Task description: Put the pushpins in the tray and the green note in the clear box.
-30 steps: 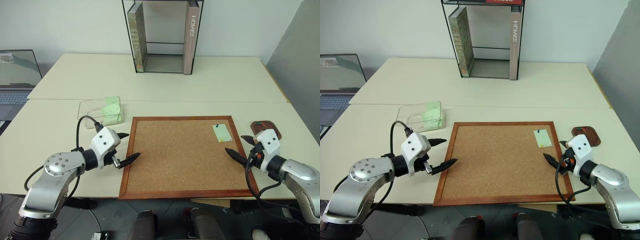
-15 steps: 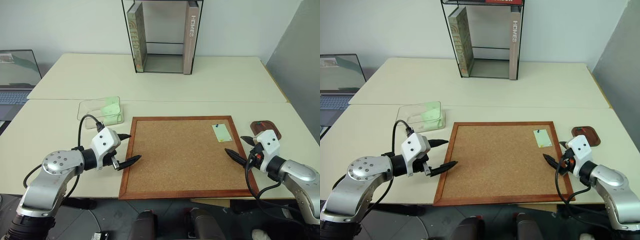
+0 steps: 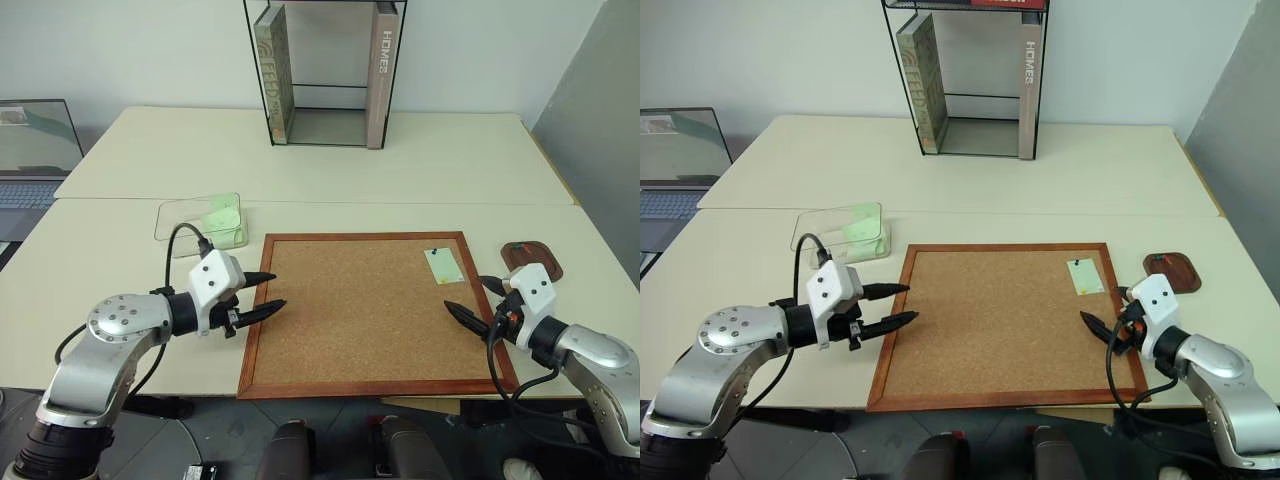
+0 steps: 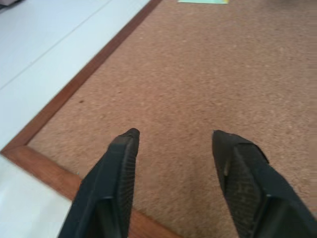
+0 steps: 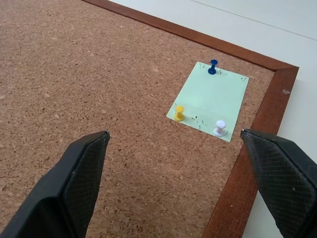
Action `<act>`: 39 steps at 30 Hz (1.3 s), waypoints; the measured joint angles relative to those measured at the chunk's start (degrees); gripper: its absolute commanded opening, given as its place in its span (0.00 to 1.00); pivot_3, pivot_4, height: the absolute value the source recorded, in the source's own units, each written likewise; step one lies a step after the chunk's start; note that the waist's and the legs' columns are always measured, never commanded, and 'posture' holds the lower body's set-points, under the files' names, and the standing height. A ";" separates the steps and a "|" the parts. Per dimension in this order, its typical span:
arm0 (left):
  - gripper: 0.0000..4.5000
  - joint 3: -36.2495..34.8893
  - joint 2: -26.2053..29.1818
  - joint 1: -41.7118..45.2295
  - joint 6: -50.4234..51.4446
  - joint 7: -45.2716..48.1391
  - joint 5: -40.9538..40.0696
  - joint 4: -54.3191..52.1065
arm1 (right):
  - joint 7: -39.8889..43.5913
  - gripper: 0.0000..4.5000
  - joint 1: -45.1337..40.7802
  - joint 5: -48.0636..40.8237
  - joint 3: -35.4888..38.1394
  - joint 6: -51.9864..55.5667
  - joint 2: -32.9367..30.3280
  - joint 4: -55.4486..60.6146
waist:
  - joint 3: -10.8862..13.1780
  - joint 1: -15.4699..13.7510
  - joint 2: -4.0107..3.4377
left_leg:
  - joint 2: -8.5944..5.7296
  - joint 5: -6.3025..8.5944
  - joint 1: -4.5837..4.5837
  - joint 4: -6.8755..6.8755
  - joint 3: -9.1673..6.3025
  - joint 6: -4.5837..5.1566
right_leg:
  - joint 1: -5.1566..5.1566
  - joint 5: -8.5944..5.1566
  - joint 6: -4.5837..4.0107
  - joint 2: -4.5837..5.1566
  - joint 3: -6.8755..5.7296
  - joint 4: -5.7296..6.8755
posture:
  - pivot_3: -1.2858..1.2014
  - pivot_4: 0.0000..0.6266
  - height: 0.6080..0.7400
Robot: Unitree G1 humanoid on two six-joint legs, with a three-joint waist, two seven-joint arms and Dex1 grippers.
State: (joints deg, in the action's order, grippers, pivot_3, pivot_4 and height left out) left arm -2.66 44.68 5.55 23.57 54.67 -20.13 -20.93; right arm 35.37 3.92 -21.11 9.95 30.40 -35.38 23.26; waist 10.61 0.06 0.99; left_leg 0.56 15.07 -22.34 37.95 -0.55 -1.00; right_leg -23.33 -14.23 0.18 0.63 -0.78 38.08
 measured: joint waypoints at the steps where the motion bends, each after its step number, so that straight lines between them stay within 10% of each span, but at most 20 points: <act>1: 0.34 0.85 -0.34 0.31 0.09 0.00 -0.01 -0.42 | -0.18 1.00 0.01 -0.34 0.03 0.01 0.25 0.39 | 0.00 0.00 0.00 | 0.00 0.00 0.00 0.00 -0.01 0.00 | 0.00 0.00 0.00 0.00 0.00 0.00 | 0.52 0.24 1.00; 10: 0.01 9.35 -5.31 9.47 0.88 1.46 0.02 1.06 | -1.89 1.00 0.27 -1.79 0.32 0.55 2.47 2.95 | 0.00 -0.02 0.00 | -0.02 0.00 -0.02 0.01 -0.03 0.00 | 0.01 0.00 0.01 -0.12 0.06 0.01 | 0.52 0.24 1.00; 21: 0.01 21.58 -16.94 16.84 -6.34 0.42 8.51 14.18 | -3.72 1.00 -5.65 -0.81 -2.45 1.08 3.95 0.69 | 0.00 0.12 0.00 | 0.01 0.00 -0.03 0.02 -0.02 0.00 | -0.02 0.03 0.05 -0.40 0.17 0.02 | 0.52 0.24 1.00; 39: 0.01 24.25 -19.53 17.23 -12.50 0.92 13.99 22.95 | -6.38 1.00 -27.22 9.23 -10.16 -6.25 9.32 -27.23 | -0.02 0.12 0.00 | 0.00 -0.01 -0.03 0.05 0.10 0.02 | -0.02 0.17 -0.07 -0.45 0.26 0.00 | 0.52 0.24 1.00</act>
State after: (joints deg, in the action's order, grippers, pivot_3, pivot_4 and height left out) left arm 21.58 25.16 22.78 11.08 55.59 -6.14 2.02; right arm 29.00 -23.29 -11.88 -0.21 24.15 -26.06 -3.97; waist 10.60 0.18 0.99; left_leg 0.56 15.06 -22.38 38.00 -0.45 -0.98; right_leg -23.35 -14.06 0.10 0.18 -0.53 38.08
